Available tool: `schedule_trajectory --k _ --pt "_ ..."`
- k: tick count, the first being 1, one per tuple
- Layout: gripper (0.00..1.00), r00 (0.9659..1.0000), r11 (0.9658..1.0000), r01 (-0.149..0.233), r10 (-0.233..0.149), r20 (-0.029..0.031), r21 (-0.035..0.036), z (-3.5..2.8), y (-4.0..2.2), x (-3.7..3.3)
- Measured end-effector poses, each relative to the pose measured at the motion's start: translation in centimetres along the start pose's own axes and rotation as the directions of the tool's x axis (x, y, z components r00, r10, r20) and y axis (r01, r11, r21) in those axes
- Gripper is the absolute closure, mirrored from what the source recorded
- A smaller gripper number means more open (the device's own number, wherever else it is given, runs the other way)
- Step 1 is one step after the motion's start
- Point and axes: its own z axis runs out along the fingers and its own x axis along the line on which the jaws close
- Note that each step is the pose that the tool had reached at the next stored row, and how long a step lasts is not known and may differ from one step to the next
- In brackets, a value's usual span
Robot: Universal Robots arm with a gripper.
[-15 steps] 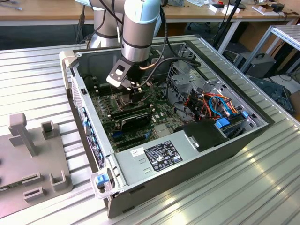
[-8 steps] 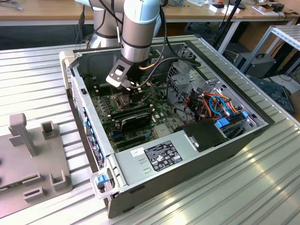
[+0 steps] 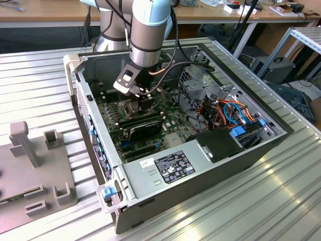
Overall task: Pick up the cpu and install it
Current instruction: 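Place the cpu into insertion slot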
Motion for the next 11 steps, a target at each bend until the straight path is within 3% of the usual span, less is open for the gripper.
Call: schedule_trajectory --k 11 --pt "0.46 1.0000 1.0000 0.000 0.000 0.0000 0.0000 0.00 0.00 0.05"
